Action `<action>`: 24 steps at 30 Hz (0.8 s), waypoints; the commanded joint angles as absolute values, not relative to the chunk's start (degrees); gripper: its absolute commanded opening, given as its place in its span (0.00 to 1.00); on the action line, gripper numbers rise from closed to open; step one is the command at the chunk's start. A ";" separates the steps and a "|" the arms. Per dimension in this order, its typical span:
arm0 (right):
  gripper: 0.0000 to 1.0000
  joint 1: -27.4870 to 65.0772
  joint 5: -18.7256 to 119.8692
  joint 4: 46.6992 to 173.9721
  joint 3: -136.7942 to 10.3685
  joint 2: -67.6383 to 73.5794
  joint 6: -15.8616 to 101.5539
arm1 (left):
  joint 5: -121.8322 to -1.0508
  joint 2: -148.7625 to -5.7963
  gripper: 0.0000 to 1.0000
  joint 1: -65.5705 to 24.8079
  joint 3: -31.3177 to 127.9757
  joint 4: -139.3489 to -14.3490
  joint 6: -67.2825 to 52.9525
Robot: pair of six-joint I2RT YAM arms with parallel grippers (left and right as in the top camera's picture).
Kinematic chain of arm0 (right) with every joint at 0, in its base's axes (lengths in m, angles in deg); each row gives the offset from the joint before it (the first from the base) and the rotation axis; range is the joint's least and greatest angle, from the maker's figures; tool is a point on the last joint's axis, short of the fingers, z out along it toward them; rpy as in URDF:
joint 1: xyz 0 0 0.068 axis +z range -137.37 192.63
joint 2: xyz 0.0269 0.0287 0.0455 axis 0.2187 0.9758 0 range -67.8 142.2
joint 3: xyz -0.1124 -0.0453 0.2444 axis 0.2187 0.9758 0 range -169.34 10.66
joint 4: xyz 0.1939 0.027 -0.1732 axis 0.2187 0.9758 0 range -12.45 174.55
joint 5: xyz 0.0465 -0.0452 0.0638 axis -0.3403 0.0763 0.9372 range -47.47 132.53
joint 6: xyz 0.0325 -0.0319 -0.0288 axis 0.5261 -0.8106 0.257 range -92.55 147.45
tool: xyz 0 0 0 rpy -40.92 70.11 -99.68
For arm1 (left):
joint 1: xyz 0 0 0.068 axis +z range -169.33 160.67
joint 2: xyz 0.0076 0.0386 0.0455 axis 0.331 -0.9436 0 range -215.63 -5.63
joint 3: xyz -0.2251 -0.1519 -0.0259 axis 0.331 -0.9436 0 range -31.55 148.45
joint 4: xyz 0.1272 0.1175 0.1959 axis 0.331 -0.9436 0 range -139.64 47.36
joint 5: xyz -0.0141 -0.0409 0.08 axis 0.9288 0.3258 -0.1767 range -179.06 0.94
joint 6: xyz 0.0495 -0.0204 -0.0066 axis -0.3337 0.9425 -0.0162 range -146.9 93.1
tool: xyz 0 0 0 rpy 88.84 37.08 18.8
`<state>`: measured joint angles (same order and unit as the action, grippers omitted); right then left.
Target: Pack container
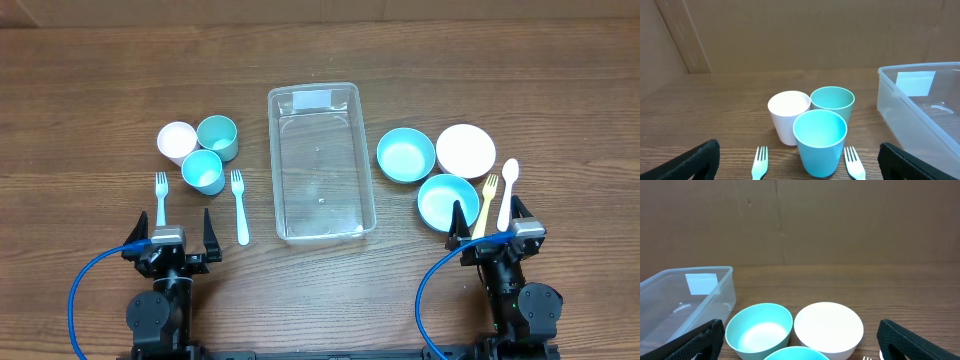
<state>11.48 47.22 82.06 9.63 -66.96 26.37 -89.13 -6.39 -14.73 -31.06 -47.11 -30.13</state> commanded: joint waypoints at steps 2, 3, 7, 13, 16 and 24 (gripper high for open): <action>1.00 11.16 47.76 81.71 10.22 -67.64 26.56 | -89.24 -5.97 1.00 -14.84 -31.27 -47.07 -31.00; 1.00 11.16 47.79 81.71 10.22 -67.64 26.56 | -89.24 -5.97 1.00 -14.84 -31.27 -47.07 -31.00; 1.00 11.16 47.76 81.71 10.22 -67.64 26.56 | -89.24 -5.97 1.00 -14.84 -31.27 -47.07 -30.98; 1.00 11.16 47.76 81.74 10.22 -67.64 26.56 | -89.24 -5.97 1.00 -14.84 -31.27 -47.07 -31.00; 1.00 11.16 47.76 81.71 10.22 -67.64 26.56 | -89.24 -5.97 1.00 -14.84 -31.27 -47.07 -31.00; 1.00 11.18 48.99 78.76 10.22 -67.64 26.65 | -89.24 -5.97 1.00 -14.84 -31.27 -47.07 -31.00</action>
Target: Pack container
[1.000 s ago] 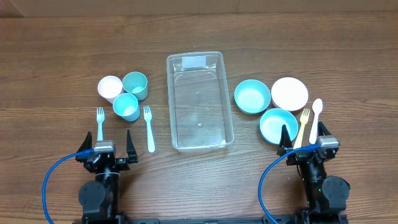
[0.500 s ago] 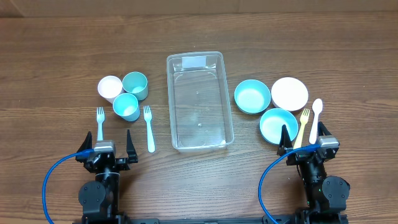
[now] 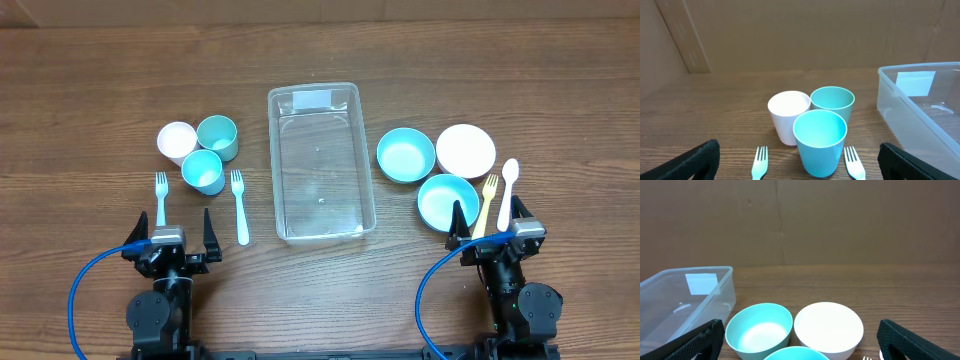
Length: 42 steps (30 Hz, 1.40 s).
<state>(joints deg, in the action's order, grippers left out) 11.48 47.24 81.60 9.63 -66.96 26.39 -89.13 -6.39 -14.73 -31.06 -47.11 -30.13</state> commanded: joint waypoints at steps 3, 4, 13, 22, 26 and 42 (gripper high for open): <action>1.00 11.18 55.85 76.51 8.84 -67.64 31.94 | -89.24 -5.97 1.00 -14.84 -31.27 -47.07 -31.00; 1.00 11.18 55.37 78.15 7.22 -67.64 33.60 | -89.24 -5.97 1.00 -14.84 -31.27 -47.07 -31.00; 1.00 11.16 50.10 103.70 -22.29 -48.78 34.15 | -89.24 -5.97 1.00 -14.84 -31.27 -47.07 -31.00; 1.00 11.16 50.04 148.88 -65.61 -4.49 31.52 | -89.24 -5.97 1.00 -14.84 -31.27 -47.07 -31.00; 1.00 11.16 49.99 152.60 -71.77 6.72 31.50 | -89.24 -5.97 1.00 -14.84 -31.27 -47.07 -31.00; 0.86 11.05 45.53 146.26 -63.03 26.43 30.61 | -89.24 -5.97 1.00 -14.84 -31.27 -47.07 -31.00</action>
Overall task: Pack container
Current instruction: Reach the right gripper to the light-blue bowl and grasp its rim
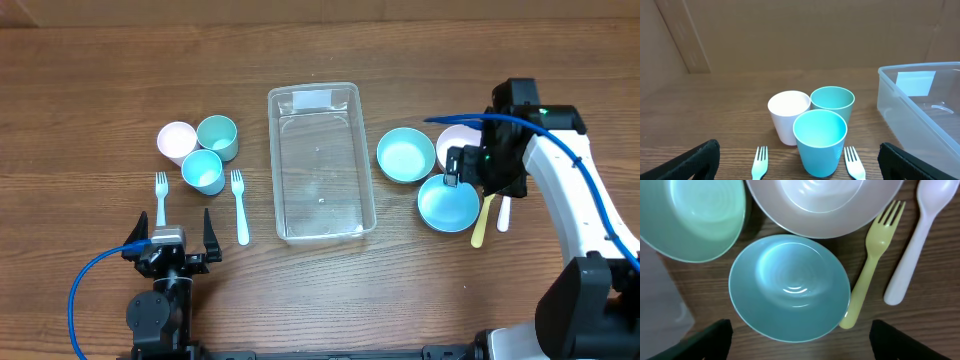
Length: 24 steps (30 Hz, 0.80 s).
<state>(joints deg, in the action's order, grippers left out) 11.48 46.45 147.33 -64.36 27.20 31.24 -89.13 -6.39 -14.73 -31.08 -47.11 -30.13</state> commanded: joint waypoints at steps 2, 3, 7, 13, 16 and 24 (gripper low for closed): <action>0.84 11.00 45.58 143.74 -59.68 26.43 30.69 | -89.24 -5.97 1.00 -14.84 -31.27 -47.07 -31.00; 0.83 11.00 45.60 142.78 -58.48 26.43 31.20 | -89.24 -5.97 1.00 -14.84 -31.27 -47.07 -31.00; 0.83 11.00 45.56 138.26 -53.78 26.43 32.20 | -89.24 -5.97 1.00 -14.84 -31.27 -47.07 -31.00; 0.83 11.00 42.56 130.96 -48.36 26.43 33.47 | -89.24 -5.97 1.00 -14.84 -31.27 -47.07 -31.00; 0.83 11.00 42.54 129.54 -47.57 26.43 33.45 | -89.24 -5.97 1.00 -14.84 -31.27 -47.07 -31.00; 0.74 10.22 40.40 125.32 -43.77 26.32 34.13 | -89.24 -5.97 1.00 -14.84 -31.27 -47.07 -31.00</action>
<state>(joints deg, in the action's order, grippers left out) 11.16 42.58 125.93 -44.49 27.18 33.36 -89.13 -6.39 -14.73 -31.08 -47.11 -30.13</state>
